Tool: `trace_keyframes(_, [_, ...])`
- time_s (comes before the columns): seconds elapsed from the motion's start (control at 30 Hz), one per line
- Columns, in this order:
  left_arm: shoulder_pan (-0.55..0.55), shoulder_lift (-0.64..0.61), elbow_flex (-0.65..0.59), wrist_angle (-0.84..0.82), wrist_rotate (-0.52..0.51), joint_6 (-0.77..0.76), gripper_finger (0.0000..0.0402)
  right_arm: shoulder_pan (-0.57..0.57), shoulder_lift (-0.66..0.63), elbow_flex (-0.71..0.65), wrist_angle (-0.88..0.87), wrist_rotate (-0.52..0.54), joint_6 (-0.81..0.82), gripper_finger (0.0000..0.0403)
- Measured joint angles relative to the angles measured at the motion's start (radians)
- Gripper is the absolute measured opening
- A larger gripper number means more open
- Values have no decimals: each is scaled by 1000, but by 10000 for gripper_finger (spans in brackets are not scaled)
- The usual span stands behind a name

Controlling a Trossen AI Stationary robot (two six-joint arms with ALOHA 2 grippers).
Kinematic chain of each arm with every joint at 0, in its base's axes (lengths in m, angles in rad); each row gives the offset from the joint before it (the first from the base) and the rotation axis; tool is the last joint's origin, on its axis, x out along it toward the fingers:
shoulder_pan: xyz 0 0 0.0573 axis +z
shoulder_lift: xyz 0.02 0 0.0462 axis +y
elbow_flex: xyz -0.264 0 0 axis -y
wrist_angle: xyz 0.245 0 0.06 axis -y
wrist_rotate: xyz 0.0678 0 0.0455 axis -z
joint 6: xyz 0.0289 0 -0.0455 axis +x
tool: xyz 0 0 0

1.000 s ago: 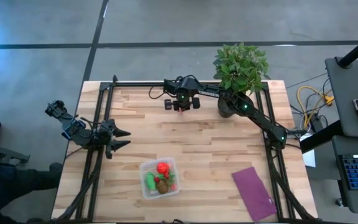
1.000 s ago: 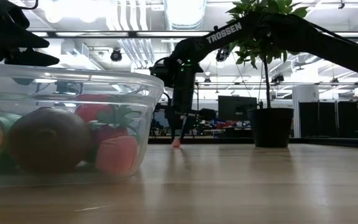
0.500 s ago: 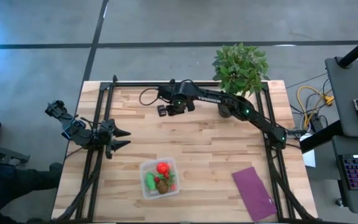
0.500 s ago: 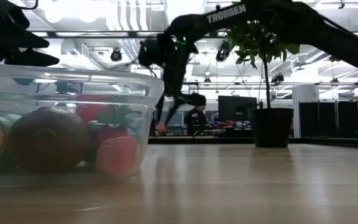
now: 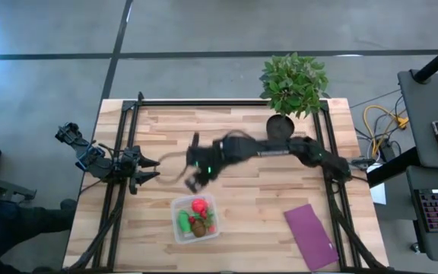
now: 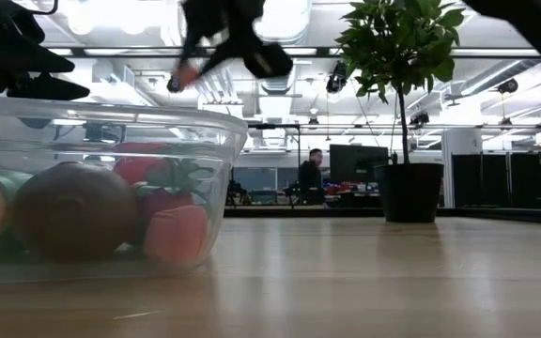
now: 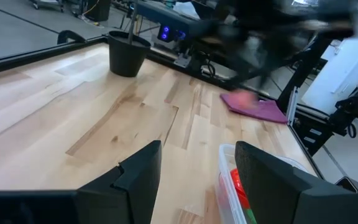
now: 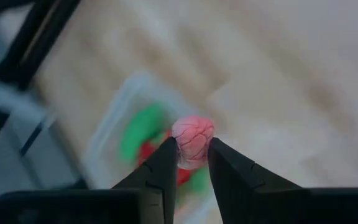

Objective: Pick and placing Produce into tupperware
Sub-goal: Put the peach into the transparent bin, then return to Home Position

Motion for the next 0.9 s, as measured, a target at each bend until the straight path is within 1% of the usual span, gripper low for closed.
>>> trace_keyframes(0.13, [0, 0, 0, 0, 0, 0, 192, 92, 12, 0, 67, -75, 61, 84])
trace_keyframes(0.37, [0, 0, 0, 0, 0, 0, 192, 176, 83, -4, 117, -84, 169, 86])
trace_keyframes(0.5, [0, 0, 0, 0, 0, 0, 192, 201, 109, -5, 124, -98, 151, 92])
trace_keyframes(0.6, [0, -1, 0, 0, 0, 0, 192, 206, 112, -5, 126, -93, 151, 115])
trace_keyframes(0.73, [0, -1, 0, 0, 0, 0, 192, 203, 109, -1, 162, -49, 152, 165])
trace_keyframes(0.83, [0, -1, 0, 0, 0, 0, 192, 192, 102, -1, 224, -45, 186, 200])
trace_keyframes(0.9, [0, -1, 0, 0, 0, 0, 192, 185, 86, -1, 266, -44, 188, 216])
